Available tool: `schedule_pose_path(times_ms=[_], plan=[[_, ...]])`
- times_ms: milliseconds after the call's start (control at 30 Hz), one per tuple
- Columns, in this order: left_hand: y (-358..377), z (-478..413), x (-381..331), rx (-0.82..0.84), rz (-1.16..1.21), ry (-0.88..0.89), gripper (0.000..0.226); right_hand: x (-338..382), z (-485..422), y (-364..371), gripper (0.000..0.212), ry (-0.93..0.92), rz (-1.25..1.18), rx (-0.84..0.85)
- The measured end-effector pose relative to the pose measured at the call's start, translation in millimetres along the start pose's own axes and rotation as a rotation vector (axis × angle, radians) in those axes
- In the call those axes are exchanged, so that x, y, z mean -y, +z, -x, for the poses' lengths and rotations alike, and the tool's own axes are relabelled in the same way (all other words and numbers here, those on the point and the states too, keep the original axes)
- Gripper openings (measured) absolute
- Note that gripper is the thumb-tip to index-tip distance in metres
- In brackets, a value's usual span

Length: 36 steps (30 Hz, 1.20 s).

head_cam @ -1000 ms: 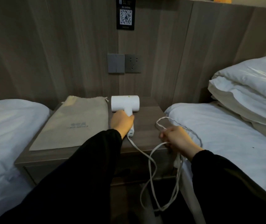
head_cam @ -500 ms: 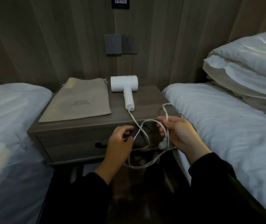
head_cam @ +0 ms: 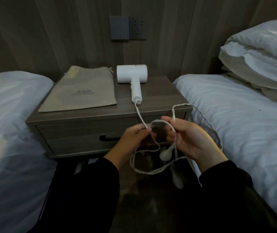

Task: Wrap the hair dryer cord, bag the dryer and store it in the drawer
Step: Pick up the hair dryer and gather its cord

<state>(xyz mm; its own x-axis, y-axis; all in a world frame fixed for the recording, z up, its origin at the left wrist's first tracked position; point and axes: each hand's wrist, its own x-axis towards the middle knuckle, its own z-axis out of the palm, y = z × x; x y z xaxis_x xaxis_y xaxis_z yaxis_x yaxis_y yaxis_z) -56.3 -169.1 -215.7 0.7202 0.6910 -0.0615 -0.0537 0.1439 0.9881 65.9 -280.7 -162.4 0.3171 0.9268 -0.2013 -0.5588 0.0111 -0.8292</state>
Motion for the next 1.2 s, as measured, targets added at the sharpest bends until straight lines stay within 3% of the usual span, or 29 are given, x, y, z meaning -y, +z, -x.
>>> schedule_pose_path(times_ms=[67,233,333,467,533,600,667,800,867,967,1067,1200], plan=[[0.1,-0.9,-4.6,-0.084,-0.058,0.034,0.015,-1.0,2.1,-2.4,0.024,-0.029,0.208,-0.088],[-9.1,-2.8,-16.1,-0.114,-0.108,0.065,0.021,-19.1,-17.5,-29.3,0.02,-0.122,0.824,-0.527],[-16.8,-3.1,-16.9,-0.169,-0.082,0.072,0.019,-27.5,-19.7,-40.6,0.021,0.156,1.277,-0.463],[-24.1,-2.0,-15.0,-0.215,-0.045,0.058,0.016,-31.0,-2.5,-27.2,0.02,0.555,1.447,-0.197],[-25.1,-0.1,-16.1,-0.192,-0.07,0.058,0.017,-37.1,0.8,-19.9,0.019,0.595,1.543,-0.089],[-24.1,1.1,-18.5,-0.173,-0.08,0.061,0.017,-41.2,-5.4,-18.5,0.02,0.524,1.533,-0.118],[-23.0,1.6,-20.7,-0.162,-0.086,0.065,0.017,-38.9,-15.8,-24.0,0.022,0.373,1.443,-0.257],[-20.4,1.1,-20.7,-0.156,-0.106,0.067,0.019,-33.4,-22.1,-31.7,0.025,-0.089,1.464,-0.492],[-17.8,0.9,-20.3,-0.149,-0.102,0.06,0.019,-32.1,-21.7,-26.8,0.021,-0.251,1.318,-0.455],[-13.7,-0.2,-18.5,-0.16,-0.11,0.041,0.018,-34.9,-23.4,-17.7,0.037,-0.304,1.079,-0.307],[-13.6,-2.9,-16.1,-0.192,-0.176,0.044,0.018,-42.7,-23.2,-13.3,0.046,-0.408,1.097,-0.351],[-14.6,-4.0,-15.7,-0.24,-0.325,0.114,0.019,-52.1,-25.2,-8.8,0.028,-0.507,1.245,-0.265]])
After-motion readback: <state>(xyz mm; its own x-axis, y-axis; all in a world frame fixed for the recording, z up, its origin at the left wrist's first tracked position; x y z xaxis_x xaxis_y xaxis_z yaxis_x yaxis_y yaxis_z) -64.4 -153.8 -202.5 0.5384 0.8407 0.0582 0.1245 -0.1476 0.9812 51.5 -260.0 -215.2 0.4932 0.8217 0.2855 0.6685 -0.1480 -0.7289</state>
